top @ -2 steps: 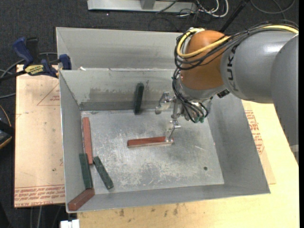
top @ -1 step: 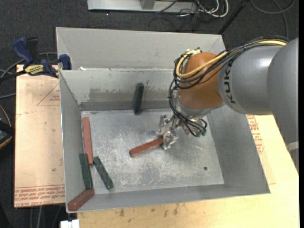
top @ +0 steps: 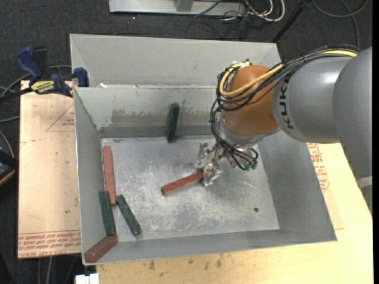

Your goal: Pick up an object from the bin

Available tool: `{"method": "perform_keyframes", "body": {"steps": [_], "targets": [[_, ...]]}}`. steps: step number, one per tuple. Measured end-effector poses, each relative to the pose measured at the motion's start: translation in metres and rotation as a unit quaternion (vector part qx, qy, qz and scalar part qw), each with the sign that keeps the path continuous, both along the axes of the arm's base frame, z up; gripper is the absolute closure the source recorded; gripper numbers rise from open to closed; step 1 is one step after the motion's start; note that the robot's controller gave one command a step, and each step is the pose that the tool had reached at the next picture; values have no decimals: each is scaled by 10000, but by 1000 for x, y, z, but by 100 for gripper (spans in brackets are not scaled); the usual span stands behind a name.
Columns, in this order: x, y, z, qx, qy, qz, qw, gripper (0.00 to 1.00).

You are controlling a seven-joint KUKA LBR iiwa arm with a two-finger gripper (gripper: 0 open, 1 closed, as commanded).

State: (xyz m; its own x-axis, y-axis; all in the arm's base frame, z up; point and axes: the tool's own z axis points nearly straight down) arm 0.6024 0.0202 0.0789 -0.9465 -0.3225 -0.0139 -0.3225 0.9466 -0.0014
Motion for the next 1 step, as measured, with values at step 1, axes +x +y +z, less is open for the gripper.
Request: {"method": "perform_keyframes", "body": {"steps": [1], "targets": [[-1,11,160,-6,23,-141,9999,100]]}}
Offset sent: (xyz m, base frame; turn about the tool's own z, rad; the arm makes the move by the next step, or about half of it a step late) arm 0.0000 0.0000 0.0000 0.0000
